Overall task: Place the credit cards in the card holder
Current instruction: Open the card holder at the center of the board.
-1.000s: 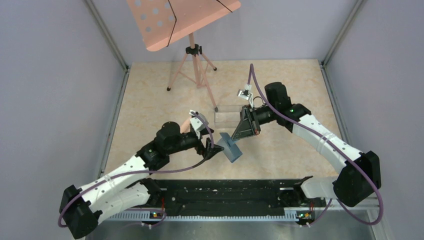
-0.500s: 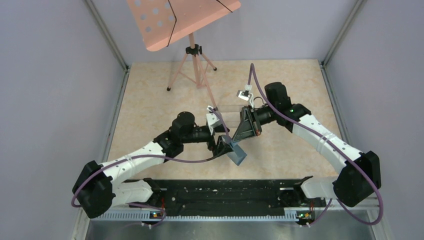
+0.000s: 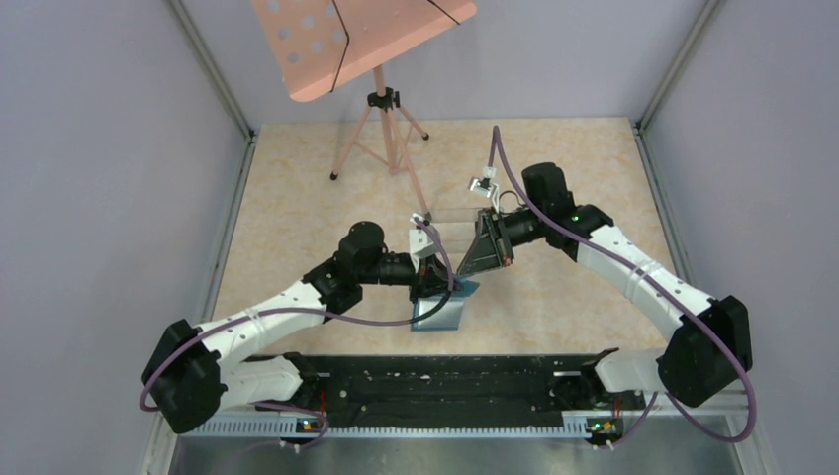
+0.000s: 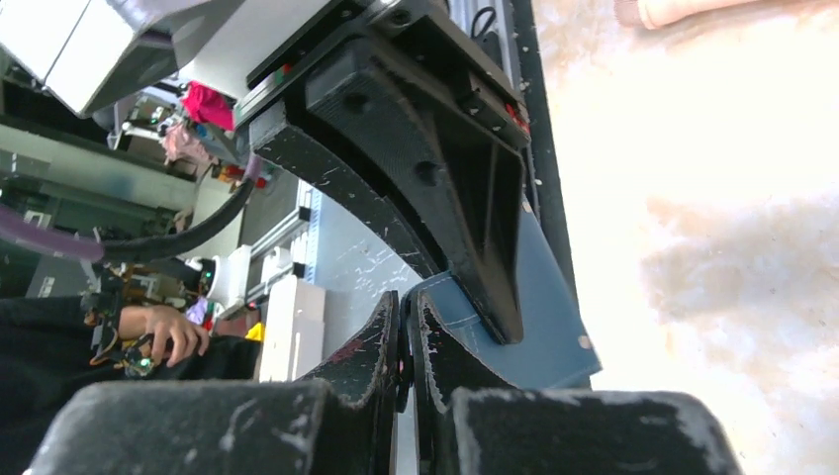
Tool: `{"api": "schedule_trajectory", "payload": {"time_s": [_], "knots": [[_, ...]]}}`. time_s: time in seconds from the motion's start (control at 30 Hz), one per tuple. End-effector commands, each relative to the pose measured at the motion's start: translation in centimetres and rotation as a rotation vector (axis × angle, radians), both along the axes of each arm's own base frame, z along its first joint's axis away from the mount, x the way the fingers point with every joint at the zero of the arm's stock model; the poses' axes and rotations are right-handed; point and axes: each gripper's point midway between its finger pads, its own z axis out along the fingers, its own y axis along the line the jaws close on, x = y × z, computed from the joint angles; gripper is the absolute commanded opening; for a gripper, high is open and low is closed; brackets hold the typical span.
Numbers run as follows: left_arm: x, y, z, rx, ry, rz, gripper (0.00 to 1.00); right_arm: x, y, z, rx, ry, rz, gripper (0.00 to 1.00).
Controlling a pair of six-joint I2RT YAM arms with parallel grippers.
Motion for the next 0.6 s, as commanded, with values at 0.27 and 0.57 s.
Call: {"api": "schedule_trajectory", "payload": {"time_s": [0.27, 0.57], "knots": [[1.1, 1.6, 3.0, -0.036, 0.042, 0.174, 0.0, 3.5, -0.5, 0.0, -0.082, -0.194, -0.204, 0.66], [1.0, 1.6, 7.2, -0.176, 0.111, 0.211, 0.0, 1.2, -0.4, -0.8, -0.047, -0.188, -0.102, 0.79]]}}
